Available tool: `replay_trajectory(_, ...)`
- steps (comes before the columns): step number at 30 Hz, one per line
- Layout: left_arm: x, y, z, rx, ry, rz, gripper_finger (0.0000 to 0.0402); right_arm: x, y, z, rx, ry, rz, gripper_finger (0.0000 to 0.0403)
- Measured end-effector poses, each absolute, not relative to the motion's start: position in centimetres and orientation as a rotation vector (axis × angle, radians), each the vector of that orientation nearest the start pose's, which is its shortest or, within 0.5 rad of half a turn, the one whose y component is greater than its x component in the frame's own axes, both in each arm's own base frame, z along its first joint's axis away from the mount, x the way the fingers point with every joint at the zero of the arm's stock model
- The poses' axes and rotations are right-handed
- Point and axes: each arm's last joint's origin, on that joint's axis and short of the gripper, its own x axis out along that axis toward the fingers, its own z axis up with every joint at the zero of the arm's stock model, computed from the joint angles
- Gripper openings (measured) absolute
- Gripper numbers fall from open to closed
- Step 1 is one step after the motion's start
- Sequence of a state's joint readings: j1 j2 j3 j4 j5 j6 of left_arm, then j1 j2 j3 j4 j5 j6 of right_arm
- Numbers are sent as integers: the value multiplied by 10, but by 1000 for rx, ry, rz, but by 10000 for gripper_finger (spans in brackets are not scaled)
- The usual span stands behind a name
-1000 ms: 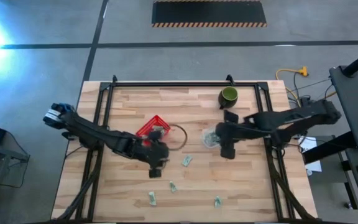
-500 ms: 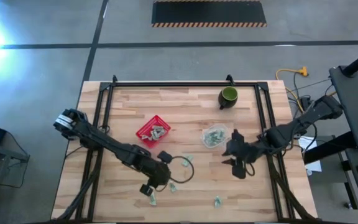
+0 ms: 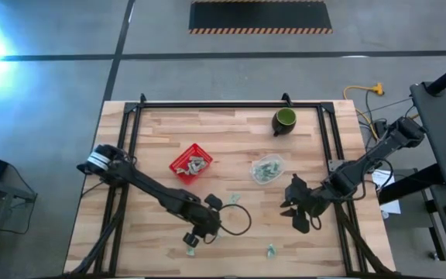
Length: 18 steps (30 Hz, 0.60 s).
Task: Pick and place items into bin
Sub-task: Put the stevia packet into the red bin
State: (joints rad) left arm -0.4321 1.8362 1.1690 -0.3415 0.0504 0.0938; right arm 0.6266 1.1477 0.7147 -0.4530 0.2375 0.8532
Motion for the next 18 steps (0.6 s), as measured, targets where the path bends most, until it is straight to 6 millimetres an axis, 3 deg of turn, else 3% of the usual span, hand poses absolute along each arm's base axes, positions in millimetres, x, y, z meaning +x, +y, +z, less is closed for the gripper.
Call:
replay_trajectory(14,346,-158,148,268,994,-476,124,183,124,223,413,877,15,123)
replay_trajectory(18,345,-158,147,267,1002,-475,96,183,124,223,417,879,16,121)
